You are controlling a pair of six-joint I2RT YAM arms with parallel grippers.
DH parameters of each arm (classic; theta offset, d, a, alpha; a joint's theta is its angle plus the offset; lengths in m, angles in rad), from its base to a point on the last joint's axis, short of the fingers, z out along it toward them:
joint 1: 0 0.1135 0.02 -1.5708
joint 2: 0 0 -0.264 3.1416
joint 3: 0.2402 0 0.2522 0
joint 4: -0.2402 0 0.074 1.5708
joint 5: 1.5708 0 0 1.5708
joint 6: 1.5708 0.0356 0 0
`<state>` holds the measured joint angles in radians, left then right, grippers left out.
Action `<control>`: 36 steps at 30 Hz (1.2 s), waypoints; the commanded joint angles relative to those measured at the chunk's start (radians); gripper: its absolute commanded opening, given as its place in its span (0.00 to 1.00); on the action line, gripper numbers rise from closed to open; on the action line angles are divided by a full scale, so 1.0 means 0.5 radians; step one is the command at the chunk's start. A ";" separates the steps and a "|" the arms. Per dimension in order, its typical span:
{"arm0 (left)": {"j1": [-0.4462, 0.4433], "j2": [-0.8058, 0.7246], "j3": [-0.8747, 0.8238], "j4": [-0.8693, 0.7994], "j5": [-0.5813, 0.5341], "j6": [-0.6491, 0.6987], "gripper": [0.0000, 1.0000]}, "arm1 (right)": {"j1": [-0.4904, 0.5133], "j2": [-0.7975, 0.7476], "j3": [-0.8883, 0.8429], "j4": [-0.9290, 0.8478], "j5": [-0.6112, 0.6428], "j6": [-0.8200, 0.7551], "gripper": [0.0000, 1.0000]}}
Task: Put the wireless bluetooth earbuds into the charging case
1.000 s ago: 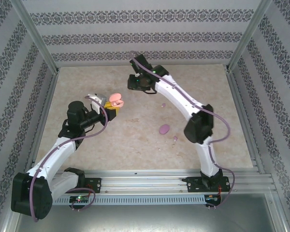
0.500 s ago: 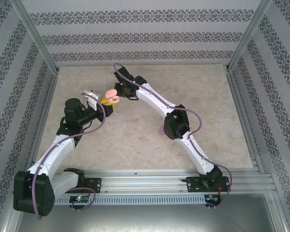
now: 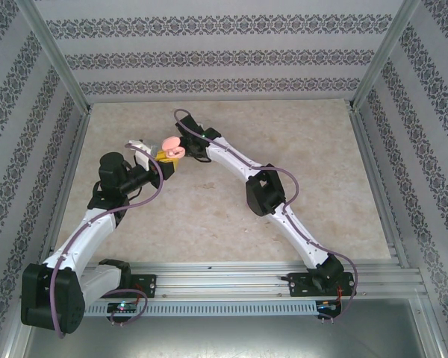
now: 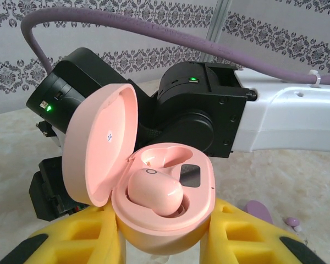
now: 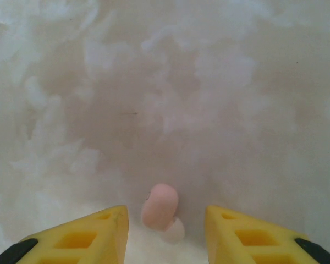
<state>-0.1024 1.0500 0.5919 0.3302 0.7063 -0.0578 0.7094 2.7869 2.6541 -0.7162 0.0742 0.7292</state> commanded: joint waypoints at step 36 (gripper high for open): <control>0.036 -0.144 -0.083 0.153 0.170 -0.127 0.31 | -0.059 -0.639 -0.841 -0.095 -0.160 -0.262 0.14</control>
<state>-0.0959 1.0061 0.5663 0.3756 0.7540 -0.0937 0.6918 2.5790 2.3127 -0.7437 0.0151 0.6357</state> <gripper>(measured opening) 0.312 0.145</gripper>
